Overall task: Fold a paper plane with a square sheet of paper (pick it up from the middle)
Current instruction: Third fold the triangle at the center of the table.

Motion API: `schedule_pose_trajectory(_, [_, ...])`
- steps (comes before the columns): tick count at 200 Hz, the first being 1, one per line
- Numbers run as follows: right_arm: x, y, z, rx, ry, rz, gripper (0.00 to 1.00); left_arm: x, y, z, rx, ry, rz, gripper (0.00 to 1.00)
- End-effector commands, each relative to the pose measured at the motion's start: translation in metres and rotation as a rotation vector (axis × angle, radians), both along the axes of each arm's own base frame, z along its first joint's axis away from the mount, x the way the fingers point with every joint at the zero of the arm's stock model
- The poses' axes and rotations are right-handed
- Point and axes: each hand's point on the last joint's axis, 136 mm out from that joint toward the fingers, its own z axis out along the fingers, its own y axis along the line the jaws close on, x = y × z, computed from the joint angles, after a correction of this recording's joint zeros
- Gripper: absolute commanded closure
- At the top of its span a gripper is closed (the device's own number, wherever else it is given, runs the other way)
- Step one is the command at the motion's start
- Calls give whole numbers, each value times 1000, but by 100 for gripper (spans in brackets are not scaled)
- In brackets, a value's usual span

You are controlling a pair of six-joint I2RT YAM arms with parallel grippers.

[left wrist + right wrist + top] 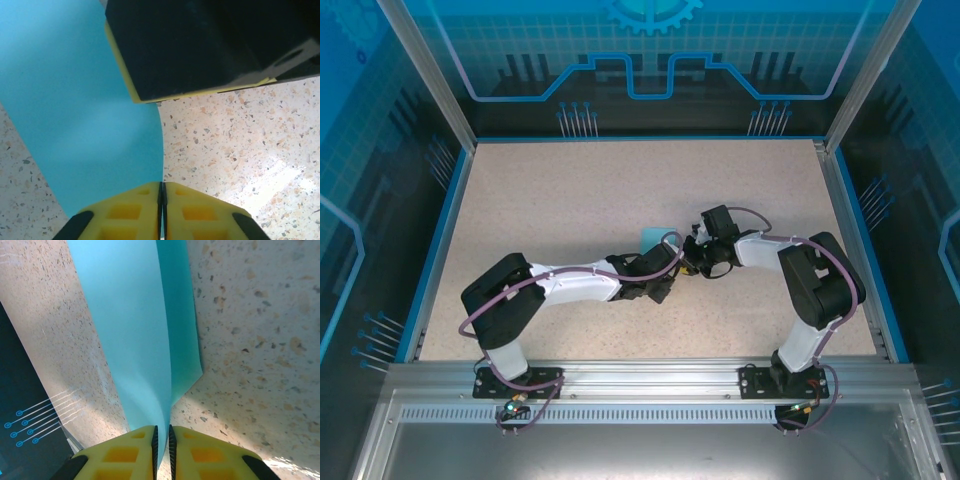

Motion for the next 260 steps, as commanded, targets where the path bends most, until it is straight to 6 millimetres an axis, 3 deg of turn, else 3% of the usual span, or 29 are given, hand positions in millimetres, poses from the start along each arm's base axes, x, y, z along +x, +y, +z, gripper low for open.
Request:
schedule_pose_trajectory(1, [1,-10,-1,1,9,-17,83,4,-5,16,-48,5,-10,94])
schedule_pose_trajectory(58, [14,-36,6,-98,-49,-34,79,4,0,21,-219,169,-13,98])
schedule_pose_trajectory(74, [28,-27,18,-71,-90,-19,81,6,3,22,-259,208,-12,98])
schedule_pose_trajectory(114, [43,-2,24,-64,-121,54,84,7,6,22,-302,269,-20,96])
schedule_pose_trajectory(146, [55,14,15,-69,-107,95,86,7,7,21,-321,302,-25,95])
schedule_pose_trajectory(182, [65,16,1,-112,-85,129,86,10,8,18,-334,330,-18,94])
schedule_pose_trajectory(260, [65,17,-23,-247,-48,252,86,26,18,11,-357,389,12,91])
